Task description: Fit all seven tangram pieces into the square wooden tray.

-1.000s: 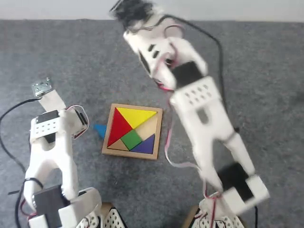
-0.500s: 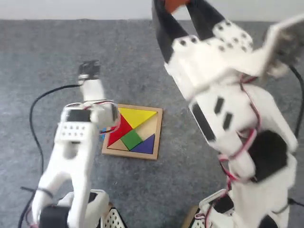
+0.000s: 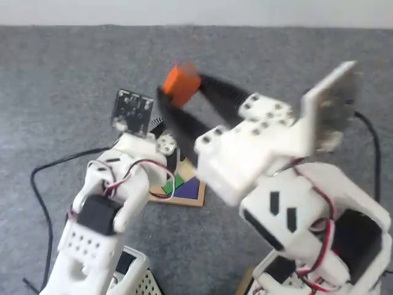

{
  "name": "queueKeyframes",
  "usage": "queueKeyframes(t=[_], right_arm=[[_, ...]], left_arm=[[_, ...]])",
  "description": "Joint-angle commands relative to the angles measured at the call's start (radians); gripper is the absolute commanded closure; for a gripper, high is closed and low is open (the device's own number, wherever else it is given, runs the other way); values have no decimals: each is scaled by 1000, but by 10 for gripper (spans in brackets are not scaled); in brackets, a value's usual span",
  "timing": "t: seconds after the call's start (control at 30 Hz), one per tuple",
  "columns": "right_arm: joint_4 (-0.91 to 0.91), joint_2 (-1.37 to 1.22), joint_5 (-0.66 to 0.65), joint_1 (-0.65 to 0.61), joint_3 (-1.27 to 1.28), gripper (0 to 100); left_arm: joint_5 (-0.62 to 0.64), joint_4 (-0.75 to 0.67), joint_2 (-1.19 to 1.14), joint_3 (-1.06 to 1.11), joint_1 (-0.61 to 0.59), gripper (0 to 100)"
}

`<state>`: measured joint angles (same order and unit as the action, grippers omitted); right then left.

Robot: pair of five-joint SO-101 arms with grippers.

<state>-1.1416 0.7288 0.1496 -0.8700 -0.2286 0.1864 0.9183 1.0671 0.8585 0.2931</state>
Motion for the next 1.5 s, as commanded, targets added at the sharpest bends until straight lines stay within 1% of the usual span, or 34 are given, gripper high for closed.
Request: queueKeyframes(t=[0.0, 0.07, 0.13, 0.23, 0.37, 0.5, 0.63, 0.83, 0.93, 1.07, 1.2, 1.37, 1.47], right_arm=[[-2, 91, -51, -51, 55, 991], [18, 151, -54, -53, 101, 991], [61, 205, -57, -53, 170, 991], [153, 262, -57, -53, 298, 991], [272, 323, -81, -56, 457, 991], [367, 344, -92, -56, 565, 991], [412, 351, -92, -56, 628, 991], [390, 352, -86, -58, 666, 991], [360, 355, -46, -58, 664, 991], [357, 377, -41, -58, 684, 991], [355, 392, -41, -58, 707, 991], [337, 394, -41, -58, 710, 991], [329, 395, -43, -58, 712, 991]], left_arm=[[41, 38, 167, -39, 11, 851], [95, 64, 256, -50, 8, 803], [137, 87, 347, -53, 11, 775], [138, 98, 466, -54, 11, 770], [114, 141, 582, -53, 32, 768], [20, 232, 626, -62, 103, 769], [15, 249, 635, -84, 95, 771], [12, 275, 635, -90, 95, 772], [11, 288, 637, -90, 95, 773], [9, 284, 637, -90, 95, 806], [9, 284, 637, -88, 94, 813], [17, 281, 637, -91, 20, 813], [52, 281, 637, -93, 3, 809]])
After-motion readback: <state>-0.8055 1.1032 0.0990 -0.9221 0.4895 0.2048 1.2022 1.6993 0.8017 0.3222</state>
